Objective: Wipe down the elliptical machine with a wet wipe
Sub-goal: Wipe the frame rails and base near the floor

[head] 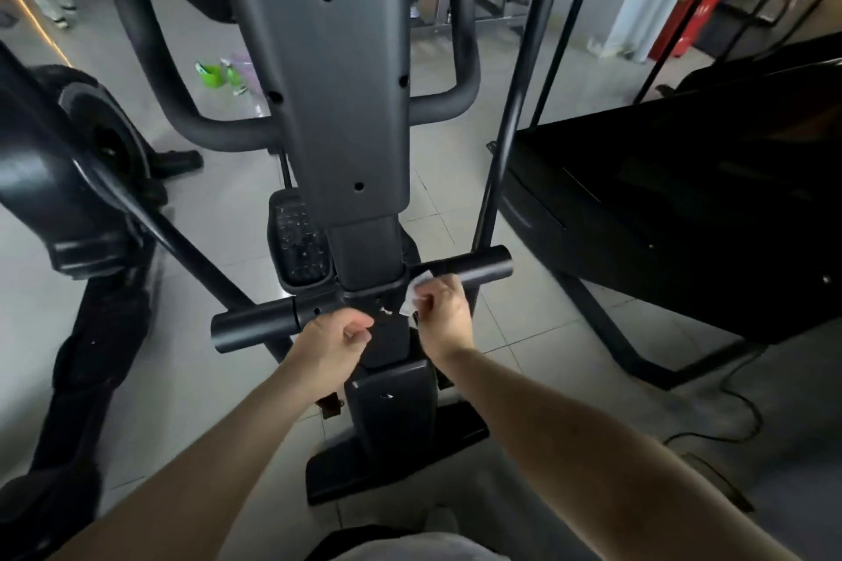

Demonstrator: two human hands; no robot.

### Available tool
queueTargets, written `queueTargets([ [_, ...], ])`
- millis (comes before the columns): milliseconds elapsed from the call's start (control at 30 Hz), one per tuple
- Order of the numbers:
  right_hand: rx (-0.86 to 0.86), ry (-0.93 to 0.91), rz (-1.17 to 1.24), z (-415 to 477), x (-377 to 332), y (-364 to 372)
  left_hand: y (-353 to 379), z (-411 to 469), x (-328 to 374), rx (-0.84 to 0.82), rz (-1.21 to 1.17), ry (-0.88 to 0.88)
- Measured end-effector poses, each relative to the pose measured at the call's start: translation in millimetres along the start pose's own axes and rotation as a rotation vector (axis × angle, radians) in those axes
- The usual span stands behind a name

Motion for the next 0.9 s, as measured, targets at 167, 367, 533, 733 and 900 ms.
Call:
queueTargets([
  [167, 0.169, 0.203, -0.050, 27, 42, -58, -14, 4, 6, 0.031, -0.028, -0.034],
  [367, 0.251, 0.383, 0.084, 22, 37, -36, -11, 13, 15, 0.060, -0.074, -0.044],
  [533, 0.184, 0.338, 0.197, 10, 34, -15, -10, 21, 18, 0.032, -0.109, -0.080],
  [733, 0.348, 0.379, 0.071, 40, 60, -66, -13, 24, 23, 0.074, -0.118, -0.115],
  [900, 0.217, 0.213, 0.126, 23, 23, -23, -13, 20, 18, 0.128, -0.189, -0.180],
])
Point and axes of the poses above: each hand's wrist, its own z-axis towards the middle knuckle, its own y-axis out of the palm, x = y × z, the point moved 1 cm from there along z, towards the middle knuckle, and after that the axes turned 13 degrees about -y, right-handed, at the moved point
